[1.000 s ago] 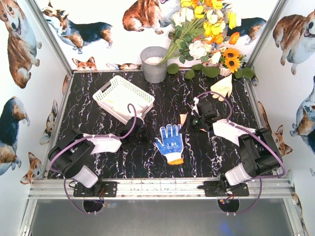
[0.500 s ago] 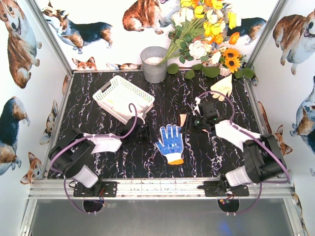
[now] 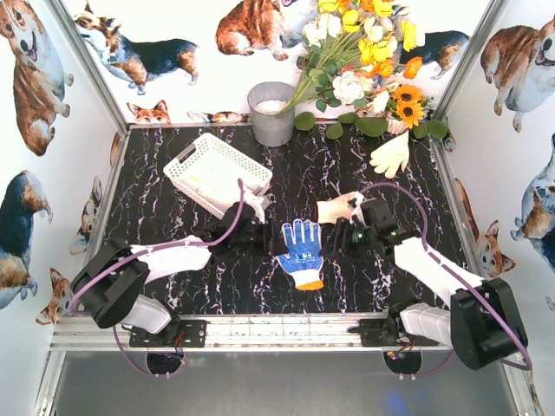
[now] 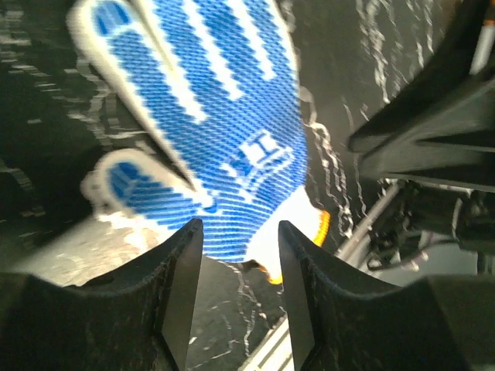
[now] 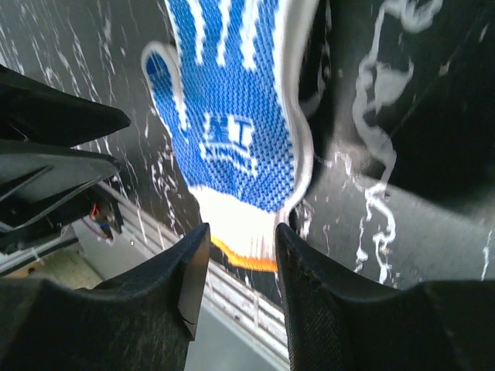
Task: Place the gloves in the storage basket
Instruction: Pair the glove with the glove, then pick up the glove from the center of the board.
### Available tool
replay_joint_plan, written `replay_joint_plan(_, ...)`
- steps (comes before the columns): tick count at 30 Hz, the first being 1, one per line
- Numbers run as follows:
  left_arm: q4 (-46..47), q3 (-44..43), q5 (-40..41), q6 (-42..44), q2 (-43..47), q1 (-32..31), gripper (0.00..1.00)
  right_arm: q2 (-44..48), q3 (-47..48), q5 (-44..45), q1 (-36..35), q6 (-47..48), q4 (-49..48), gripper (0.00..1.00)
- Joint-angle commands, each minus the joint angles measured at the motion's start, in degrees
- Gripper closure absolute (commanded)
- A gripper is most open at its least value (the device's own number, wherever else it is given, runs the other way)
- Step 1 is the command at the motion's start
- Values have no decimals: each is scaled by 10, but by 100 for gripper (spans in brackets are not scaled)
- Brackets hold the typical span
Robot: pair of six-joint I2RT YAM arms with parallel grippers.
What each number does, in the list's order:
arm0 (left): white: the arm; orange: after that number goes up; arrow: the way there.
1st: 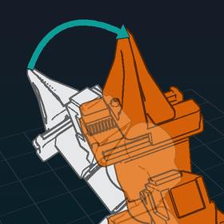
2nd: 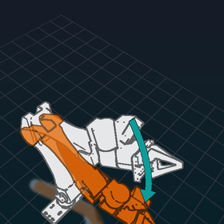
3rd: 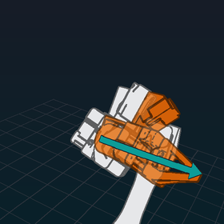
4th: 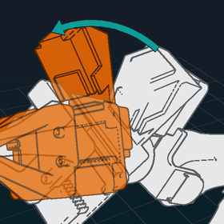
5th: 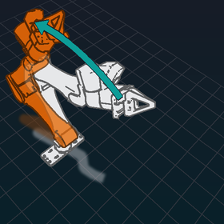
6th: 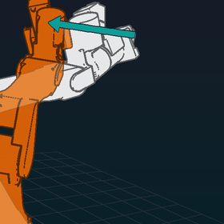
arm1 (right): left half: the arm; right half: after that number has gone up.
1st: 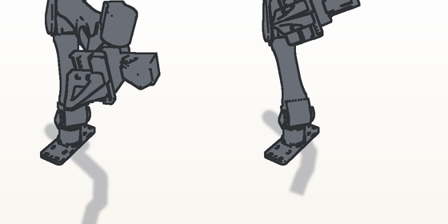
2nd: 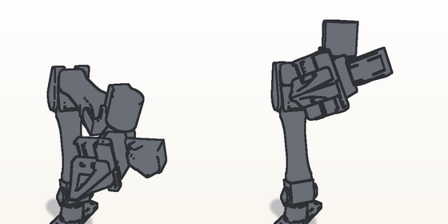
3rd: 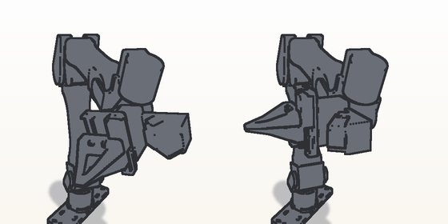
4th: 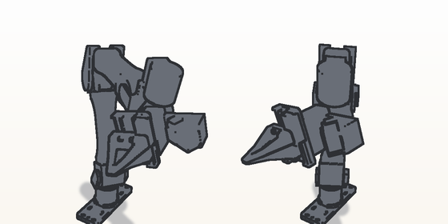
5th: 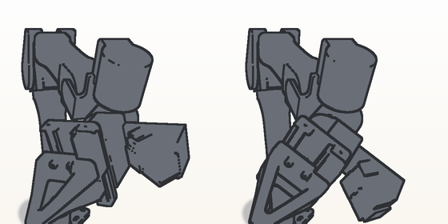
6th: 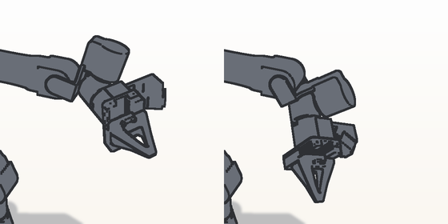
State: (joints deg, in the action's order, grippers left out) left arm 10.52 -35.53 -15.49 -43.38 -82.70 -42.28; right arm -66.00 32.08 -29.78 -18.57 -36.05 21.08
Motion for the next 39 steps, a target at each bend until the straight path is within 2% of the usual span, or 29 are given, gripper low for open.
replay_joint_plan(1, 16, -42, -73, 30, -40, -33, 63, 37, -32, -52, 1, -38, -8, 58)
replay_joint_plan(6, 35, -71, -88, 27, -99, -54, 70, 25, -62, -58, -3, -41, -12, 53)
replay_joint_plan(15, 94, -96, -122, 15, -187, -55, 73, -55, -75, -49, -41, -57, -64, 51)
replay_joint_plan(18, 86, -97, -121, 12, -202, -55, 73, -75, -74, -46, -58, -67, -73, 51)
replay_joint_plan(26, 20, -94, -74, 18, -183, -54, 75, -67, -99, -14, -82, -106, -77, 51)
replay_joint_plan(30, 5, -90, -58, 18, -172, -54, 75, -50, -107, 1, -82, -122, -73, 41)
replay_joint_plan(32, 2, -89, -55, 18, -169, -54, 75, -45, -111, 7, -82, -131, -76, 39)
replay_joint_plan(39, -9, -86, -41, 18, -162, -54, 74, -19, -128, 17, -82, -158, -70, 41)
